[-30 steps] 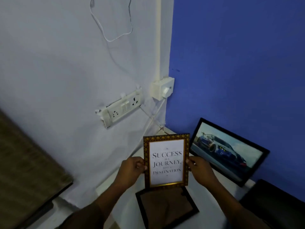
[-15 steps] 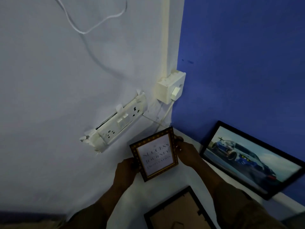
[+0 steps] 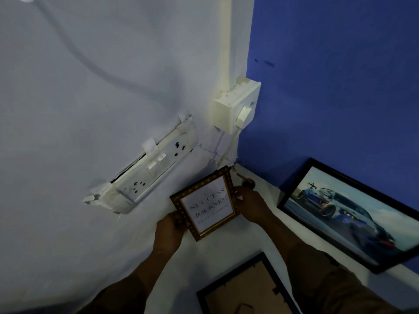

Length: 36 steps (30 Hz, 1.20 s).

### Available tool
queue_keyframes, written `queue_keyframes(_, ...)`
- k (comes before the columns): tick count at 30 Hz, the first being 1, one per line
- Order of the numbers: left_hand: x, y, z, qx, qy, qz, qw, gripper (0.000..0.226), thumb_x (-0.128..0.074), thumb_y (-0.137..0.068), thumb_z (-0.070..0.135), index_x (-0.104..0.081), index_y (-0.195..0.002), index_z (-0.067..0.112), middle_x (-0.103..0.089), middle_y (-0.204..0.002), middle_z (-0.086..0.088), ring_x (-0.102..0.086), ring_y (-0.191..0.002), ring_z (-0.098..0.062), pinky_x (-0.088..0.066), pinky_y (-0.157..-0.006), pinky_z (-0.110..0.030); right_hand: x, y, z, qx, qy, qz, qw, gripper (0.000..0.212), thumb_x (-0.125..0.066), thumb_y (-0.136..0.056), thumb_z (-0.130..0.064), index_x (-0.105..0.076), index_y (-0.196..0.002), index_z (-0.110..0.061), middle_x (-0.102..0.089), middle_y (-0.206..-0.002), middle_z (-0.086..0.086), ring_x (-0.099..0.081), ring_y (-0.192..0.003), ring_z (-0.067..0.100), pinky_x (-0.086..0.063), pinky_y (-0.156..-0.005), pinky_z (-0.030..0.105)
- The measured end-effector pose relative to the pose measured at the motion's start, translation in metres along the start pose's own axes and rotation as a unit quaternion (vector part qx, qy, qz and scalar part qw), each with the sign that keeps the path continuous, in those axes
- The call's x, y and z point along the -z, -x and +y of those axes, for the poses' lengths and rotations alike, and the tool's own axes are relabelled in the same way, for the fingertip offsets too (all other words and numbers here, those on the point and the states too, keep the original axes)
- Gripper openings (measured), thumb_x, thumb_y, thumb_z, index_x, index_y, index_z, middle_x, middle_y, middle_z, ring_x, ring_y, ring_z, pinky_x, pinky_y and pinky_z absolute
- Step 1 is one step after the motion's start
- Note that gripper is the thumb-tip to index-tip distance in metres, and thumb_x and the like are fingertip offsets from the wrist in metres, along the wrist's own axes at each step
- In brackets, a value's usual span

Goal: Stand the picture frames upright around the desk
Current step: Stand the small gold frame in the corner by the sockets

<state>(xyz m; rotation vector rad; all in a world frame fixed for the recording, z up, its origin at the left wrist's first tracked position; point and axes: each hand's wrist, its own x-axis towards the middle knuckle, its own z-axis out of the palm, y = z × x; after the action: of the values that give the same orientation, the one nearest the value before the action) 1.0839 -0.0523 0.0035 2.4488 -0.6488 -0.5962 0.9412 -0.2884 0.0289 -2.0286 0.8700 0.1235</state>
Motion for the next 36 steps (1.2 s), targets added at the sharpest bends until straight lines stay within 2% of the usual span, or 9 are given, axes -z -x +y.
queue_keyframes(3,-0.005,0.001,0.000,0.010,0.010,0.012,1.000,0.007,-0.074,-0.088,0.011,-0.071,-0.082,0.007,-0.078,-0.089,-0.010,-0.073,-0.083,-0.027,-0.054,-0.074,-0.031,-0.002,0.001,0.005,0.001,-0.030,0.000,1.000,0.035,-0.052,-0.103,-0.028,-0.060,-0.133,-0.012,-0.069,-0.124,0.011,-0.066,-0.107,0.025,-0.056,-0.092,0.043)
queue_keyframes(6,-0.006,0.007,0.002,0.027,0.051,0.017,0.998,0.004,-0.073,-0.089,0.011,-0.072,-0.087,0.008,-0.078,-0.091,-0.009,-0.073,-0.087,-0.027,-0.052,-0.075,-0.028,-0.004,0.004,0.009,-0.013,-0.055,-0.004,0.998,0.047,-0.053,-0.103,-0.030,-0.049,-0.147,-0.015,-0.061,-0.140,0.009,-0.061,-0.122,0.023,-0.051,-0.102,0.039)
queue_keyframes(9,-0.009,0.013,0.001,0.047,0.076,0.020,0.996,0.022,-0.076,-0.089,0.019,-0.074,-0.107,0.008,-0.078,-0.102,-0.006,-0.072,-0.096,-0.024,-0.053,-0.083,-0.028,-0.005,0.008,0.016,-0.027,-0.062,-0.007,0.998,0.058,-0.055,-0.102,-0.035,-0.038,-0.155,-0.019,-0.051,-0.149,0.010,-0.053,-0.132,0.024,-0.046,-0.109,0.039)
queue_keyframes(20,-0.018,0.031,-0.002,0.102,0.091,-0.009,0.991,0.034,-0.078,-0.087,0.025,-0.069,-0.116,0.009,-0.077,-0.110,-0.010,-0.071,-0.105,-0.027,-0.048,-0.083,-0.022,-0.015,0.048,0.047,-0.067,-0.092,0.027,0.993,0.053,-0.060,-0.100,-0.033,-0.043,-0.150,-0.026,-0.055,-0.142,0.008,-0.057,-0.123,0.023,-0.049,-0.106,0.041)
queue_keyframes(23,-0.022,0.041,-0.007,0.108,0.084,-0.063,0.989,0.043,-0.080,-0.085,0.029,-0.067,-0.120,0.007,-0.073,-0.116,-0.010,-0.068,-0.112,-0.027,-0.050,-0.089,-0.024,-0.022,0.074,0.062,-0.100,-0.106,0.043,0.988,0.050,-0.061,-0.100,-0.031,-0.046,-0.147,-0.025,-0.058,-0.137,0.006,-0.060,-0.118,0.023,-0.051,-0.102,0.037)
queue_keyframes(26,-0.036,0.057,-0.011,0.110,0.033,-0.167,0.979,0.050,-0.078,-0.086,0.037,-0.065,-0.125,0.008,-0.068,-0.120,-0.005,-0.063,-0.111,-0.021,-0.049,-0.091,-0.024,-0.042,0.112,0.086,-0.137,-0.110,0.065,0.982,0.050,-0.061,-0.099,-0.030,-0.049,-0.147,-0.020,-0.060,-0.137,0.007,-0.061,-0.119,0.023,-0.052,-0.100,0.035)
queue_keyframes(30,-0.060,0.088,-0.020,0.082,-0.021,-0.251,0.964,0.051,-0.074,-0.088,0.042,-0.061,-0.127,0.012,-0.063,-0.125,-0.005,-0.060,-0.116,-0.021,-0.047,-0.094,-0.025,-0.081,0.173,0.133,-0.215,-0.121,0.152,0.957,0.051,-0.062,-0.095,-0.027,-0.053,-0.144,-0.017,-0.061,-0.140,0.013,-0.059,-0.127,0.028,-0.050,-0.108,0.047)
queue_keyframes(33,-0.075,0.106,-0.023,0.026,-0.055,-0.258,0.964,0.043,-0.070,-0.091,0.039,-0.062,-0.121,0.009,-0.066,-0.118,-0.009,-0.062,-0.112,-0.025,-0.049,-0.090,-0.031,-0.115,0.228,0.140,-0.283,-0.131,0.236,0.920,0.042,-0.063,-0.095,-0.024,-0.058,-0.135,-0.012,-0.065,-0.126,0.016,-0.063,-0.118,0.034,-0.053,-0.100,0.046)
queue_keyframes(36,-0.083,0.113,-0.020,-0.013,-0.097,-0.264,0.960,0.040,-0.067,-0.092,0.040,-0.061,-0.117,0.010,-0.065,-0.114,-0.008,-0.062,-0.108,-0.025,-0.043,-0.081,-0.028,-0.140,0.273,0.119,-0.339,-0.186,0.260,0.885,0.022,-0.062,-0.098,-0.025,-0.056,-0.117,-0.015,-0.065,-0.100,0.008,-0.065,-0.100,0.035,-0.046,-0.078,0.036)
